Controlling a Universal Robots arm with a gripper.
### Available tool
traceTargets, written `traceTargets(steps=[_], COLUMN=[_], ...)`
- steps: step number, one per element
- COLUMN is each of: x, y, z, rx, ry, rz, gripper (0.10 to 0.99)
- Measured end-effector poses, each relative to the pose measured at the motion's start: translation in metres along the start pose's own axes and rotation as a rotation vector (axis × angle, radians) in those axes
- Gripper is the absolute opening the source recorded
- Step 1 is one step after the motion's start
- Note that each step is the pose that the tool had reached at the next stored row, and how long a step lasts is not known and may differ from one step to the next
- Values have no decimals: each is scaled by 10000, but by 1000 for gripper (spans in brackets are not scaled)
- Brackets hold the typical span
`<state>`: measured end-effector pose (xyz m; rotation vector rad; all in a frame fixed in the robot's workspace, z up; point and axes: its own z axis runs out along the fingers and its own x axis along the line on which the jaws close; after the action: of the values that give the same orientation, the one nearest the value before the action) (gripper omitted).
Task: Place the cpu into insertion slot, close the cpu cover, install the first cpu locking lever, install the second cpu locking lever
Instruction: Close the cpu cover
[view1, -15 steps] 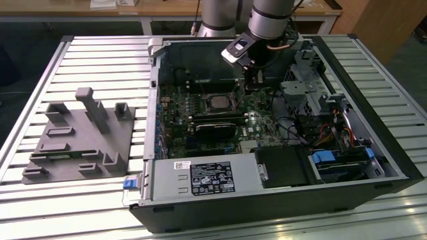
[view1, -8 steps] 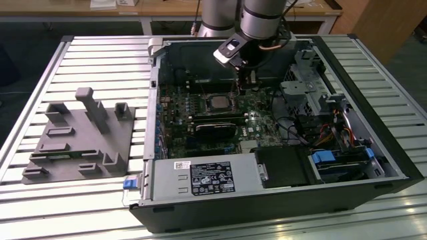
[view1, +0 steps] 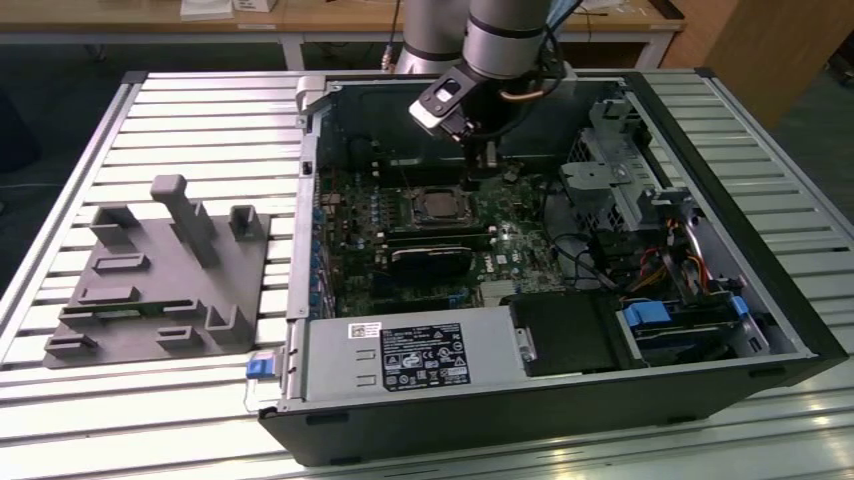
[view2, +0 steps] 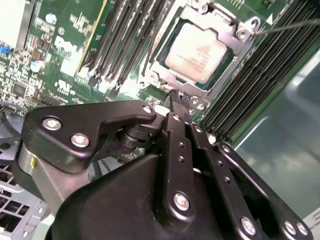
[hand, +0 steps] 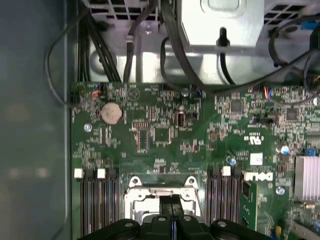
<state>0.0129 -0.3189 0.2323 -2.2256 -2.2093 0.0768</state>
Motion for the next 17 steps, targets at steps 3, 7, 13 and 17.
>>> traceTargets(steps=[3, 7, 13, 17], x=[-2, -5, -7, -14], y=[-66, -155, -244, -345], z=[3, 9, 37, 65], rx=[-46, -238, -757, -811], ry=[2, 0, 12, 29], rz=[2, 8, 8, 4], gripper=[106, 106, 106, 106])
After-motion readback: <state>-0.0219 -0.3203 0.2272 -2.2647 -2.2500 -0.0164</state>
